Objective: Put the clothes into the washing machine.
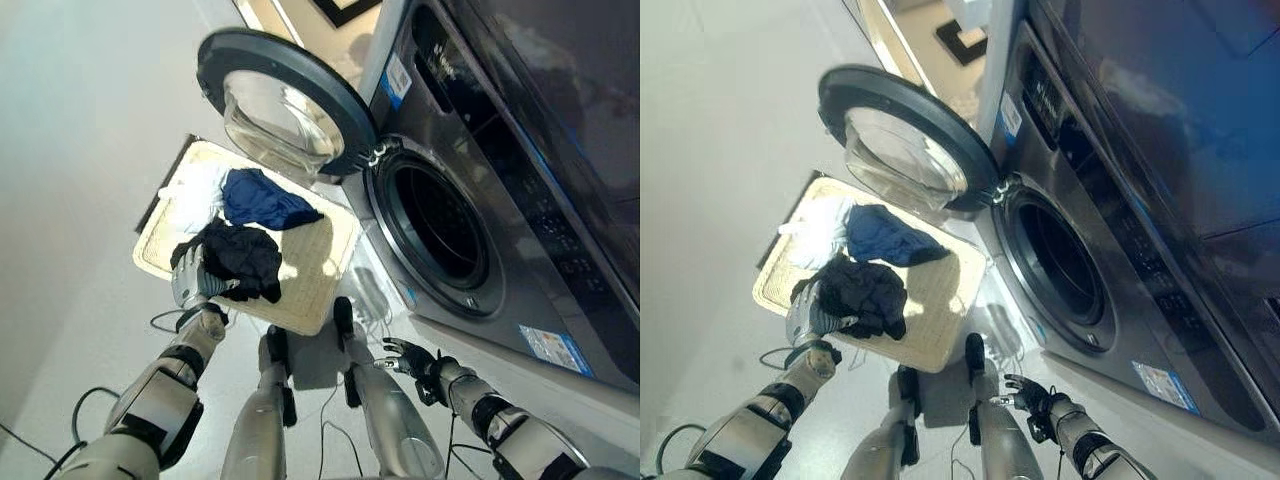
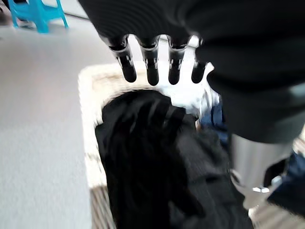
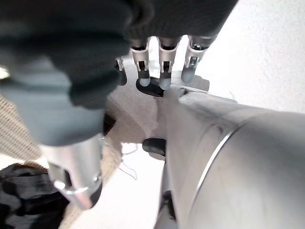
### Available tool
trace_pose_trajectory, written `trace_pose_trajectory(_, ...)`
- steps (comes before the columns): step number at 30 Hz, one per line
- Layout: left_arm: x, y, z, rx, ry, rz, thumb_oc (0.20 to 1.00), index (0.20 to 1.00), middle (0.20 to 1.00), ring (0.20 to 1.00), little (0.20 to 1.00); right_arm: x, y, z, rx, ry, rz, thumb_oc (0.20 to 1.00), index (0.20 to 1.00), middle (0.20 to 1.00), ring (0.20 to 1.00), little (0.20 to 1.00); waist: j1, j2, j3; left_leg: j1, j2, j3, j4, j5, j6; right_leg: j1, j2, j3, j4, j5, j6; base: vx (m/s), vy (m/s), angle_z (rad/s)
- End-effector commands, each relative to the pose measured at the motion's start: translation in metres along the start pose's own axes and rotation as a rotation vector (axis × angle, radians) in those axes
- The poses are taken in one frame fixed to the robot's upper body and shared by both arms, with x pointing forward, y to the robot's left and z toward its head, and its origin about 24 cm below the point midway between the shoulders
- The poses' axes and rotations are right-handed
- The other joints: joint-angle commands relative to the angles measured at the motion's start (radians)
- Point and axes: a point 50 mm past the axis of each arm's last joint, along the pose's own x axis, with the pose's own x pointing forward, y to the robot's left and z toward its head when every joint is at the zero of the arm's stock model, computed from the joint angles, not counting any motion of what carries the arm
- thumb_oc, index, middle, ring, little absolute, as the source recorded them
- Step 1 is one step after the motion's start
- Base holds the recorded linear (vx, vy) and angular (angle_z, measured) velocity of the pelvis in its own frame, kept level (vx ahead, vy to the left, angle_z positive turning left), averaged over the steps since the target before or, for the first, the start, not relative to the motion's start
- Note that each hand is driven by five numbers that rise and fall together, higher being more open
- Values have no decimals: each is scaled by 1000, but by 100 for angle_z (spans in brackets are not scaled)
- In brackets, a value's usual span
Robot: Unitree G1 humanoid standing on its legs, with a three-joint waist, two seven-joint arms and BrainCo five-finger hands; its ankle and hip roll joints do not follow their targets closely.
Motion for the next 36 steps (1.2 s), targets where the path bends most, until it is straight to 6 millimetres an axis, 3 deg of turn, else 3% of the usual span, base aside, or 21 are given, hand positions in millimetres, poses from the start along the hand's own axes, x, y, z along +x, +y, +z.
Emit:
trace_pose_trajectory(1, 13, 22, -16, 53, 126, 10, 1000, 1000, 1000, 1000, 1000, 1, 8, 14, -13, -64, 32, 1000, 1000, 1000, 1000, 1000, -18, -23, -7, -134, -36, -29, 79, 41, 21, -78, 28, -10, 102, -20, 48, -30, 55, 0)
trace_pose_trajectory(12, 39, 64, 9, 220, 125, 42, 1000, 1000, 1000, 1000, 1000, -3, 2, 37, -6, -162, 17, 1000, 1000, 1000, 1000, 1000, -74, -48, -7, -328, -33, -25, 132, 53, 3, -259, 30, -14, 106, 26, 44, -9, 12, -4)
trace_pose_trajectory(13, 44, 77, 13, 274, 134, 84, 1000, 1000, 1000, 1000, 1000, -4, 1, 45, 17, -208, 26, 1000, 1000, 1000, 1000, 1000, -84, -55, -7, -364, -33, -31, 148, 49, 3, -296, 27, -15, 109, 32, 43, -13, -20, -3)
trace_pose_trajectory(16, 48, 90, 21, 335, 91, 157, 1000, 1000, 1000, 1000, 1000, -7, 2, 56, 42, -274, 45, 1000, 1000, 1000, 1000, 1000, -95, -66, -7, -390, -29, -34, 156, 50, -1, -321, 25, -18, 105, 39, 44, -19, -29, -6)
trace_pose_trajectory(17, 49, 93, 24, 338, 76, 175, 940, 940, 940, 940, 940, -8, 3, 60, 48, -293, 51, 1000, 1000, 1000, 1000, 1000, -96, -68, -7, -395, -27, -33, 157, 50, -3, -326, 25, -21, 103, 41, 45, -22, -31, 1)
trace_pose_trajectory(18, 50, 97, 28, 344, 53, 195, 432, 432, 432, 432, 432, -10, 3, 65, 52, -330, 60, 1000, 1000, 1000, 1000, 1000, -99, -71, -7, -402, -24, -30, 160, 51, -6, -334, 24, -27, 102, 43, 45, 0, 0, 0)
trace_pose_trajectory(20, 53, 105, 39, 358, -2, 241, 200, 200, 200, 200, 200, -15, 6, 79, 77, -406, 88, 1000, 1000, 1000, 1000, 1000, -104, -78, -7, -418, -20, -30, 173, 48, -12, -350, 21, -36, 103, 45, 46, -21, -52, -5)
trace_pose_trajectory(24, 57, 123, 58, 295, -80, 303, 200, 200, 200, 200, 200, -30, 20, 111, 104, -576, 153, 1000, 1000, 1000, 1000, 1000, -109, -97, -7, -442, -12, -43, 185, 47, -21, -371, 19, -51, 98, 51, 47, -30, -94, -6)
trace_pose_trajectory(26, 57, 127, 63, 281, -105, 323, 200, 200, 200, 200, 200, -34, 23, 118, 106, -615, 168, 1000, 1000, 1000, 1000, 1000, -108, -102, -7, -442, -10, -47, 183, 48, -23, -370, 19, -56, 96, 52, 47, -29, -109, 5)
trace_pose_trajectory(29, 53, 141, 88, 222, -262, 435, 200, 200, 200, 200, 200, -48, 32, 141, 126, -738, 207, 1000, 1000, 1000, 1000, 1000, -97, -113, -7, -427, -3, -63, 159, 56, -29, -357, 24, -72, 88, 51, 47, -50, -155, 10)
trace_pose_trajectory(30, 49, 146, 100, 167, -351, 504, 200, 200, 200, 200, 200, -54, 31, 150, 134, -784, 210, 1000, 1000, 1000, 1000, 1000, -87, -113, -7, -411, -3, -71, 140, 61, -32, -341, 27, -77, 82, 49, 46, -51, -144, 16)
trace_pose_trajectory(36, 31, 154, 121, -33, -547, 652, 200, 200, 200, 200, 200, -72, 27, 172, 168, -914, 202, 1000, 1000, 1000, 1000, 1000, -52, -97, -7, -346, -8, -97, 97, 76, -37, -278, 35, -95, 81, 32, 40, -36, -97, 11)
